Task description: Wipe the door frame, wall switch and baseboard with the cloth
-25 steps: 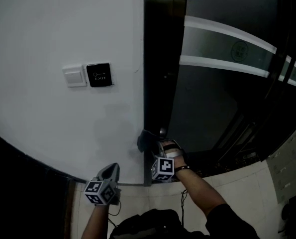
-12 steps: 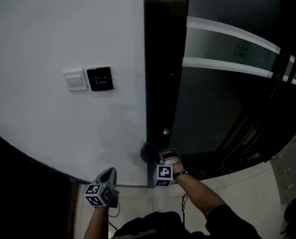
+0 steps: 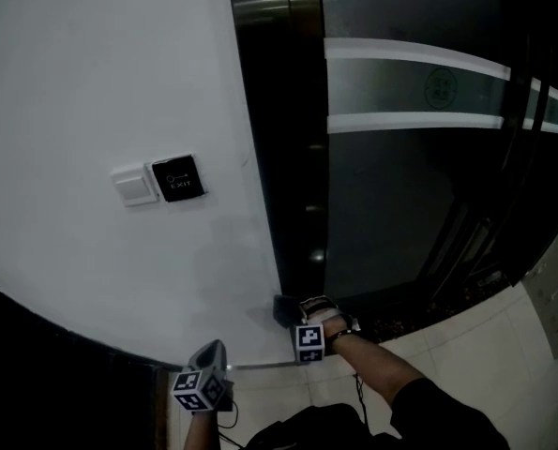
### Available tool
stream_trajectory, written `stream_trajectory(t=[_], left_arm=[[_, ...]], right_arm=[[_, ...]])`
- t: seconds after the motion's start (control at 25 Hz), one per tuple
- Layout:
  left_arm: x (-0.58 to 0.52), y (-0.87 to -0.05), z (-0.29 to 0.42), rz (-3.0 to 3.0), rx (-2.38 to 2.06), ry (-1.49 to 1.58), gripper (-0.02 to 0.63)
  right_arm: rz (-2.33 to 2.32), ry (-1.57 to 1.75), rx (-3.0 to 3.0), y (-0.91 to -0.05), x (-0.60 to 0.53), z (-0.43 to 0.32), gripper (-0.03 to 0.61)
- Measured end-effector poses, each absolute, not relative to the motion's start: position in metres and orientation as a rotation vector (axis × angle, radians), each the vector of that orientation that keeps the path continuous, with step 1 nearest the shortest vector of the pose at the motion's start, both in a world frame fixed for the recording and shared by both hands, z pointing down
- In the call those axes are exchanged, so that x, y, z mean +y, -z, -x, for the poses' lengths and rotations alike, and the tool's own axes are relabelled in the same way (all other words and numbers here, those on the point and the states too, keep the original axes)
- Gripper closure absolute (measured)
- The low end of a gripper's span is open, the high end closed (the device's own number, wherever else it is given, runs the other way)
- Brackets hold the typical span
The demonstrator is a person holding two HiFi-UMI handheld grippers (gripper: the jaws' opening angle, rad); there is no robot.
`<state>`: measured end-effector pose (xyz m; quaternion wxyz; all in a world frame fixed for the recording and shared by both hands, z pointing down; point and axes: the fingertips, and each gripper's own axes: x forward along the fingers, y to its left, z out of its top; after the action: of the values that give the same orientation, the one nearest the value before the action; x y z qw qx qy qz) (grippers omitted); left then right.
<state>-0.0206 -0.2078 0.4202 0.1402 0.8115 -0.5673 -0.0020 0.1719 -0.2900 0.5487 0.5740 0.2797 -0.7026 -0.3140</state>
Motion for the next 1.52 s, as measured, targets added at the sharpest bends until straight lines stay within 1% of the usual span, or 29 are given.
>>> stream_trajectory(t=[0.24,0.44,0.6,0.8,0.96,1.16,1.28,1.44,1.52], left_arm=[[-0.205,-0.414,0.019,-2.374,-1.604,0.022,0.621],[-0.199,-0.411,0.025,-2.357,-1.55,0.082,0.621],[-0.196,-0.41,0.017,-2.395,-1.486,0.104,0.621],[-0.2,-0.402,0.002,-2.494,-1.418,0.126,0.621],[-0.201,-0.395,-0.028,-2.574,-1.352,0.135,0.621],[-0.192,-0.381,-0.082,-2.667,-1.306,0.133,0.621],[-0.193,-0.377,-0.106,-2.667,-1.38,0.103,0.621],[-0.189,-0.36,-0.155,-2.638,-1.51,0.262,0.621],[-0.185,-0.35,-0.18,-2.615,-1.62,0.283,0.621]], right_arm=[[-0.661,0.617,-1.636,-0.563,-0.28,-0.185,0.485],[-0.748,0.615,-1.785,-0.515,-0.258,-0.178,0.485],[-0.89,0.635,-1.758,-0.487,-0.245,-0.211,0.485],[-1.032,0.623,-1.768,-0.446,-0.217,-0.222,0.485],[-1.126,0.644,-1.761,-0.408,-0.194,-0.236,0.485],[-1.188,0.711,-1.743,-0.383,-0.185,-0.287,0.485],[-1.202,0.763,-1.775,-0.38,-0.189,-0.318,0.485],[-1.171,0.855,-1.856,-0.373,-0.198,-0.363,0.485],[-1.124,0.906,-1.92,-0.368,-0.199,-0.385,0.485]])
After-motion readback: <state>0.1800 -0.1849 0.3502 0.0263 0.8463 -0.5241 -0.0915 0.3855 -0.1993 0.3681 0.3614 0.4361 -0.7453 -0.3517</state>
